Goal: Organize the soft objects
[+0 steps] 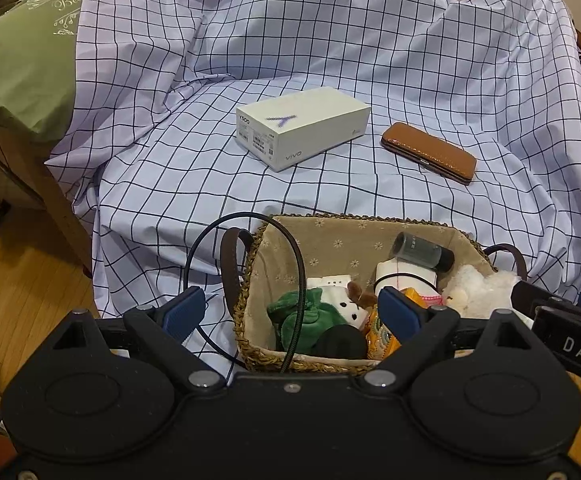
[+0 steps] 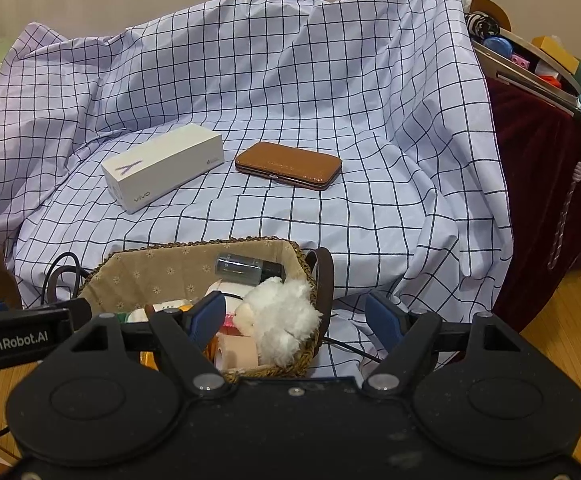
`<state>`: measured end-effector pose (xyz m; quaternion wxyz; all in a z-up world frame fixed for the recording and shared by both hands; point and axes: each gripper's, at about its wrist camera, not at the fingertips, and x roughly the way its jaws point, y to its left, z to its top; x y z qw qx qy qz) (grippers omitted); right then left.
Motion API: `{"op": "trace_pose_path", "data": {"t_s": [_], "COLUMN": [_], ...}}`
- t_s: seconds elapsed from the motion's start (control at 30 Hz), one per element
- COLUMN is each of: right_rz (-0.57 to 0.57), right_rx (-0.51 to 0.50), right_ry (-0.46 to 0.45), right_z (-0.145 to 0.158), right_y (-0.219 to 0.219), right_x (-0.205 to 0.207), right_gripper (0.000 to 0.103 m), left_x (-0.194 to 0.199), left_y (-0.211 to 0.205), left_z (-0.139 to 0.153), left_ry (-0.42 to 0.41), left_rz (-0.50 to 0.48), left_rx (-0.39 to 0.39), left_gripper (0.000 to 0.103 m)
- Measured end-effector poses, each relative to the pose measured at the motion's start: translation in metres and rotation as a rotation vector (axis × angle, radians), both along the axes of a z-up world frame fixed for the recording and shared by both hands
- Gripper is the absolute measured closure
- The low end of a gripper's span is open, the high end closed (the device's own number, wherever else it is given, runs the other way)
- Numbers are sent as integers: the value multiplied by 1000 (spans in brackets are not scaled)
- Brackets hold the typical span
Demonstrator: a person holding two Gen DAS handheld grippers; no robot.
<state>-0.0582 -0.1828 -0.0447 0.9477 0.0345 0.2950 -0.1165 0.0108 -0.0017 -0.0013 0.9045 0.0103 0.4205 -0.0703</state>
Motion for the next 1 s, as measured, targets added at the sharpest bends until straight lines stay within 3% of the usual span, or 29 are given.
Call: {"op": "trace_pose_path", "data": {"t_s": [1.0], "right_rz": [-3], "right_rx": [6], "right_ry": [9], "right_z": [-2], "right_y": [-1], "right_x": [1], "right_gripper": [27], "left_x": [1], "left_y": [-1], "left_z": [-2], "left_ry": [6], "left_rz": [7], "left_rx": [20], "left_gripper": [13]}}
